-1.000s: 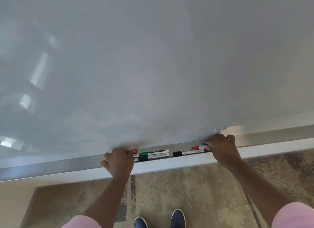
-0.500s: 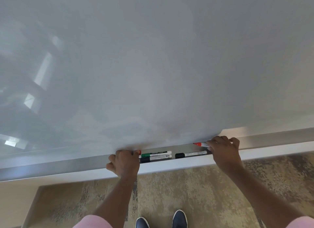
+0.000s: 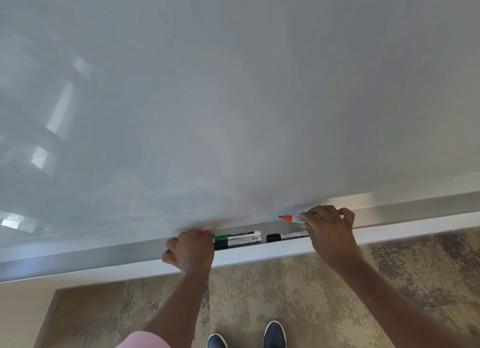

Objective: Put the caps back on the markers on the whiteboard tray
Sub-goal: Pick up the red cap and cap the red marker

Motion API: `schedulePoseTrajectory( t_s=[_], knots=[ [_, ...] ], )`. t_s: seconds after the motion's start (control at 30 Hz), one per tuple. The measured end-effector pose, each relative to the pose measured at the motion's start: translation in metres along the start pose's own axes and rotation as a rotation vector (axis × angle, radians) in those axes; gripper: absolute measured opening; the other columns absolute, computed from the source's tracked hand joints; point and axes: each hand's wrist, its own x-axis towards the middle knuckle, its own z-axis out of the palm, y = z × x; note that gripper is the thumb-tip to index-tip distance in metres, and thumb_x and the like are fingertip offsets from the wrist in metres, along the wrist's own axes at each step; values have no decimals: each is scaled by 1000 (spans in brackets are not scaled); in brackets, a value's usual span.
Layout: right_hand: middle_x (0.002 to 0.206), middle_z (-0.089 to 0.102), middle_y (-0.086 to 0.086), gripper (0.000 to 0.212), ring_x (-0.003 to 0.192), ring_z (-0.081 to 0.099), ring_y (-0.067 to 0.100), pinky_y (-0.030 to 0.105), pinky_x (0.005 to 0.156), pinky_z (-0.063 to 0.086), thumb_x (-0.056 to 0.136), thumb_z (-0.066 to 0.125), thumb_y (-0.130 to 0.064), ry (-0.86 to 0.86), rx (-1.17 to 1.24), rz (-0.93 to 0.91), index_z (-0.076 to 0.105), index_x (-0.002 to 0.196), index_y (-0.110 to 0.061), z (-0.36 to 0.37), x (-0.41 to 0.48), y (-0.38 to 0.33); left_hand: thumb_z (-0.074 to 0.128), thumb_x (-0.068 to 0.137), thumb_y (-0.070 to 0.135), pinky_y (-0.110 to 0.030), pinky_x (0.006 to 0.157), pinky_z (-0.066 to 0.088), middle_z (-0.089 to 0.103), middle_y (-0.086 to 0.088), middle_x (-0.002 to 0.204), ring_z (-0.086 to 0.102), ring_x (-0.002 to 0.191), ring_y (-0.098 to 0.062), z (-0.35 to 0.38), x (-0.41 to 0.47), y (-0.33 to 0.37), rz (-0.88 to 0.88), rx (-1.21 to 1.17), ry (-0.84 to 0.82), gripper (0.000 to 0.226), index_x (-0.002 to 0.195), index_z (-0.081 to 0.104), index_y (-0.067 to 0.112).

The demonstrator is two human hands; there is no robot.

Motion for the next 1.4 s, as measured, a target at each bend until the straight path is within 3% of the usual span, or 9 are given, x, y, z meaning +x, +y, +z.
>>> schedulePoseTrajectory(
  t_s=[0.07,0.17,0.27,0.43,0.67,0.83,1.0,1.27,1.4],
  knots=[
    [95,72,-6,21,91,66,21,42,87,32,79,80,-17,-14,61,-14,72,98,-25,-9,2,-11,68,83,42,-46,86,29,54,12,61,37,93,-22,-6,-4,3,-2,-64,22,31,54,58,34],
    [97,72,-9,15,92,65,16,40,88,36,88,69,-23,-85,196,-50,68,102,-26,-27,1,-34,77,80,38,-42,83,32,66,14,64,57,84,-19,-19,-12,2,-3,-376,18,11,73,71,33],
    [94,70,-13,14,83,61,7,35,85,39,94,65,-28,-159,350,-67,66,109,-28,-46,-1,-62,91,79,29,-33,71,55,78,7,68,74,74,-16,-40,-24,-2,-8,-786,-168,13,81,78,24],
    [107,63,-17,25,93,56,3,22,87,40,101,52,-34,-236,540,-68,62,124,-32,-73,-4,-101,93,76,23,-29,77,57,86,-4,93,80,86,-16,-83,-39,-12,102,-1087,-429,17,90,84,24],
    [109,60,-18,33,98,55,6,7,86,33,100,41,-41,-188,585,-64,63,124,-32,-112,-10,-138,87,79,46,-35,77,52,73,-6,78,56,68,-18,-128,-53,-32,282,-1199,-523,39,105,85,17],
    [109,59,-14,25,98,57,9,23,84,47,103,52,-28,-161,609,-111,63,125,-27,-128,-16,-159,77,84,37,-38,78,48,68,-10,78,53,72,-22,-148,-65,-38,345,-1288,-569,34,106,84,12],
    [110,58,-17,26,99,56,9,24,86,46,102,50,-31,-148,599,-115,63,125,-30,-136,-22,-173,76,86,35,-37,80,48,68,-10,77,54,75,-22,-158,-67,-42,339,-1352,-604,34,107,83,9],
    [104,60,-11,26,86,50,9,30,77,47,96,66,-18,-78,414,-216,60,118,-28,-145,-26,-186,86,83,43,-25,75,57,81,0,84,63,75,-11,-170,-60,-54,488,-1131,-588,28,104,86,24],
    [99,61,-8,29,82,55,15,33,69,51,86,76,-13,-96,285,-287,64,111,-24,-148,-26,-189,81,82,27,-20,73,58,84,-5,87,68,75,-6,-172,-62,-57,550,-1005,-609,19,100,87,26]
  ],
)
